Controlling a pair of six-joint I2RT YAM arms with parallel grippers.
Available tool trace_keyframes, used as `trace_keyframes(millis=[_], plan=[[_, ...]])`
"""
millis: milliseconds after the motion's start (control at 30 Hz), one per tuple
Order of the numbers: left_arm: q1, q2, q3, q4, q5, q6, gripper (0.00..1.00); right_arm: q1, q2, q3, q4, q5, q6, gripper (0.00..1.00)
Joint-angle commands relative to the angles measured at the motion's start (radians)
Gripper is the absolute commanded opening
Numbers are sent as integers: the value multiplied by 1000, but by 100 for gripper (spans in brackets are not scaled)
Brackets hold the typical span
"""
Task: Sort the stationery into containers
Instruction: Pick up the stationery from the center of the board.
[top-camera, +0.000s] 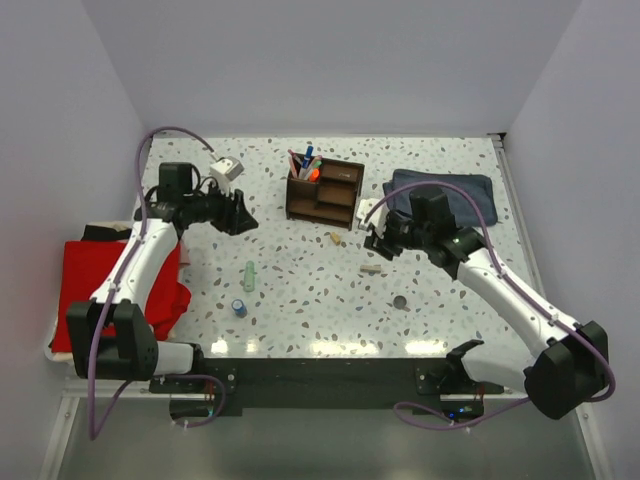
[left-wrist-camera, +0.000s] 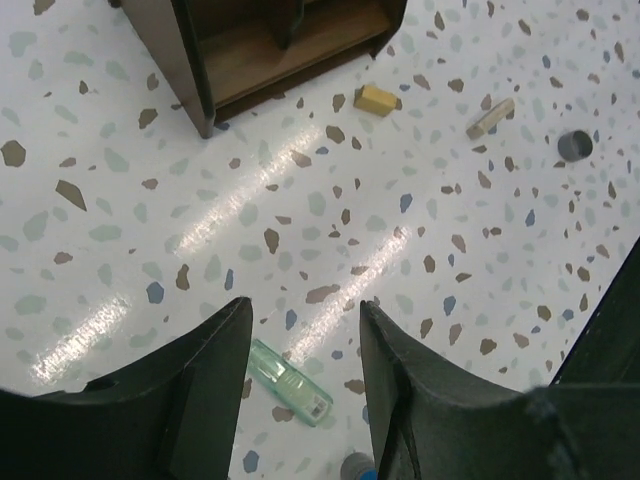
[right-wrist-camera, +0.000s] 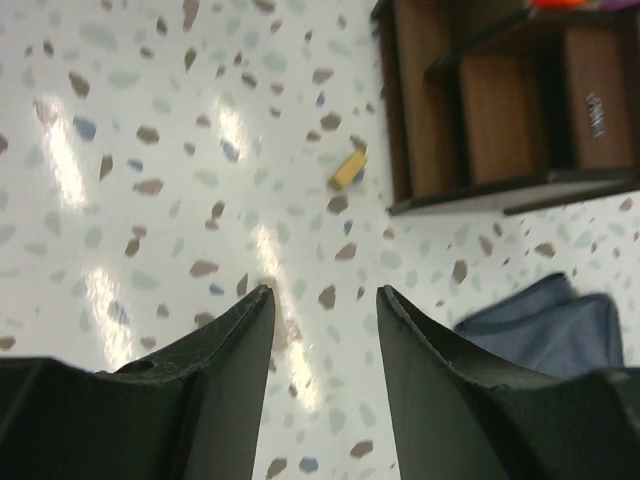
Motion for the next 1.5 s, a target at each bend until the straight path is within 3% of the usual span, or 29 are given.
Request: trace_keyframes(millis=[0,233,367,567,733,800,967,1200,1333,1467], plan=[[-13,19,48,-154,-52,231,52,-31,-3,19,-190,-35,-113,48],[-13,91,56,-273,-130,299,52,-49,78,59,-214,-84,-4,47],[-20,83,2,-265,-161,294,52,-49,74,73,-384,-67,-151,45],[-44,7,54,-503,-216,599,60,-48,-26,3,-411,-66,-303,49],[-127,-33,102,-775,-372,745,60,-48,34,28,-339,-92,-265,49],[-138,-62,99,-811,-398,761,60,-49,71,71,-319,-89,-209,49],[-201,-96,51,-808,-449,712,60,-49,164,134,-347,-132,-202,50],[-233,-138,-22,-660,-477,526,59,-48,99,107,-244,-130,-185,58],[-195,-164,-50,-597,-468,439,59,-14,86,96,-187,-228,-211,61],[-117,-147,-33,-560,-468,400,59,67,189,215,-282,-265,-217,59]])
